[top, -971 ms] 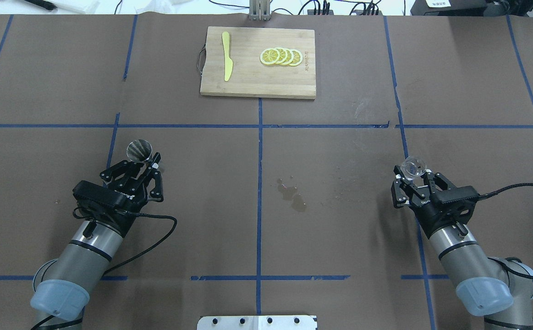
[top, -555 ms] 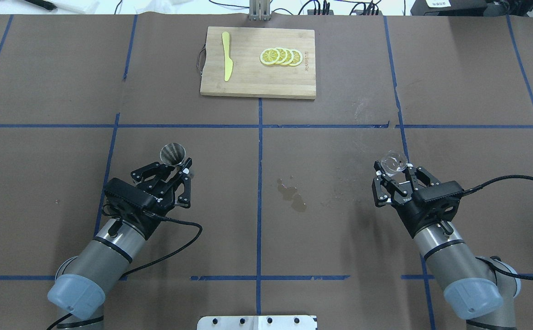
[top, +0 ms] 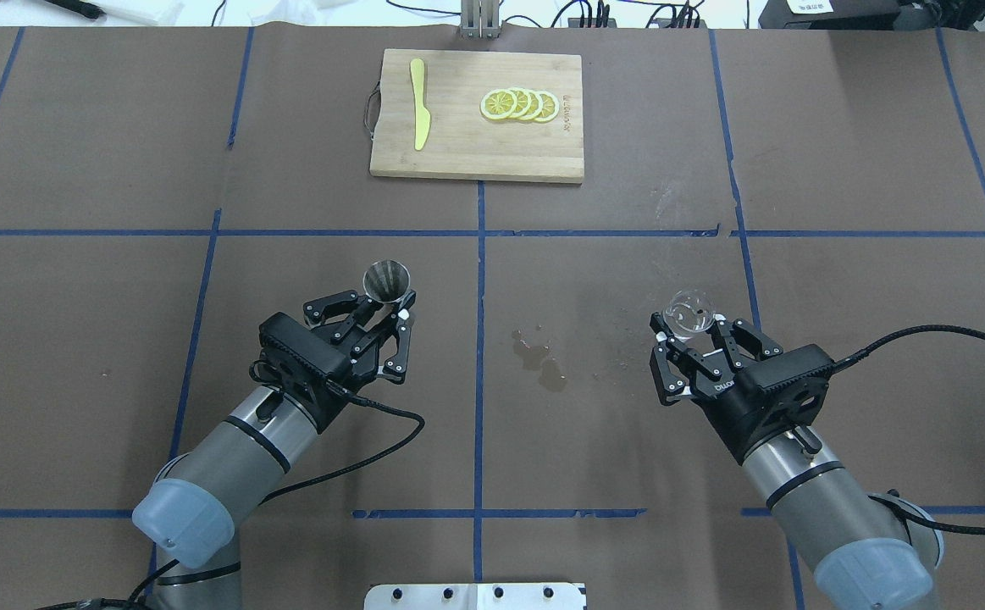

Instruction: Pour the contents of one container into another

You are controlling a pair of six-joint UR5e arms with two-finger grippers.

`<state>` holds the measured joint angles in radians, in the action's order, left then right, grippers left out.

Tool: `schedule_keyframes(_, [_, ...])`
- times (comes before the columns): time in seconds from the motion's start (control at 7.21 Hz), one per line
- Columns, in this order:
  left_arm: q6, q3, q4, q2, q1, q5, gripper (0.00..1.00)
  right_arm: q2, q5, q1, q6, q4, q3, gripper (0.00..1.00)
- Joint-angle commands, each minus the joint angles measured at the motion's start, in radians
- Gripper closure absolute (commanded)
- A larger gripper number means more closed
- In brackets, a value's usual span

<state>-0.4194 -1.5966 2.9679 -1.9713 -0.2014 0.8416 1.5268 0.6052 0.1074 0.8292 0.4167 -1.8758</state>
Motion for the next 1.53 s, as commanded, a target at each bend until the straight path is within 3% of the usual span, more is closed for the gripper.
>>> schedule_keyframes(0.0, [0.025, 0.03, 0.055, -0.027, 0.0, 0.126, 1.0, -0.088, 0.002, -0.028, -0.092, 0.054, -0.045, 1.0])
schedule_keyframes(0.14, [0.071, 0.061, 0.059, -0.055, 0.0, 0.142, 1.0, -0.091, 0.002, -0.047, -0.12, 0.062, -0.075, 1.0])
schedule_keyframes(0.56, [0.076, 0.121, 0.06, -0.109, 0.002, 0.174, 1.0, -0.105, 0.013, -0.077, -0.139, 0.262, -0.215, 1.0])
schedule_keyframes(0.83, [0.076, 0.127, 0.06, -0.13, 0.011, 0.177, 1.0, -0.306, 0.01, -0.069, -0.137, 0.481, -0.209, 1.0])
schedule_keyframes(1.39, [0.076, 0.125, 0.069, -0.116, 0.029, 0.172, 1.0, -0.35, 0.037, 0.004, -0.136, 0.595, -0.195, 1.0])
